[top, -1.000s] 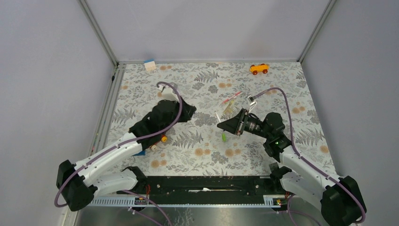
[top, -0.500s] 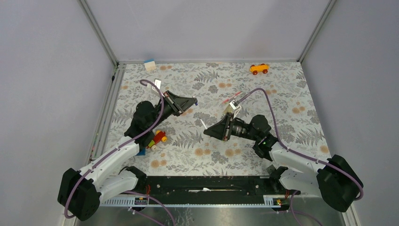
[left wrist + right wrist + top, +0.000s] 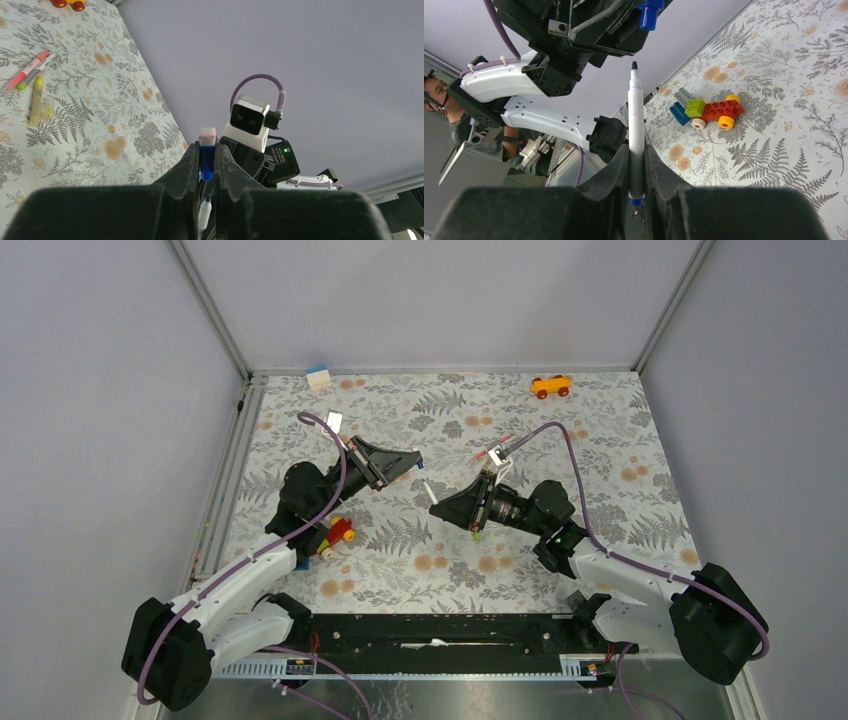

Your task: Insert the pens into the pen caps

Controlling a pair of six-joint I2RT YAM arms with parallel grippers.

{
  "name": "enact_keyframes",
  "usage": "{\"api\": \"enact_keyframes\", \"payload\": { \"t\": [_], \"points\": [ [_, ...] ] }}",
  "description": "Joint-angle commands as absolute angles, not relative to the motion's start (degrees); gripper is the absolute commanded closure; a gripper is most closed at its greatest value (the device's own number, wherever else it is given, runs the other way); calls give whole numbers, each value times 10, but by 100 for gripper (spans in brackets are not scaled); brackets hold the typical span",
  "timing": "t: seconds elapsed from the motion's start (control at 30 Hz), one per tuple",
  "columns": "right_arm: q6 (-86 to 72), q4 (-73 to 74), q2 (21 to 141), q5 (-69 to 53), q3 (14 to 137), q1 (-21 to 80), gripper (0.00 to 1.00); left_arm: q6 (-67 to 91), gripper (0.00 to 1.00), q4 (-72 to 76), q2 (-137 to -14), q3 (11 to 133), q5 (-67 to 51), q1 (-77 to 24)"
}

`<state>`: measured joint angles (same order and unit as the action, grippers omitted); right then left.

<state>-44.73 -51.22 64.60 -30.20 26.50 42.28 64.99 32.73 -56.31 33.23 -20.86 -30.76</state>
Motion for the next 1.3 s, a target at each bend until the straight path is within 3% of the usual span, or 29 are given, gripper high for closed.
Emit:
{"api": "enact_keyframes", "payload": {
  "t": [0.0,1.27],
  "points": [
    [-433,-537,643,-277,295,427,100,657,100,376,-549,331,-229,-305],
    [-430,-508,626,-262,305,428,100,674,100,394,-567,319,-257,-306]
  ]
}}
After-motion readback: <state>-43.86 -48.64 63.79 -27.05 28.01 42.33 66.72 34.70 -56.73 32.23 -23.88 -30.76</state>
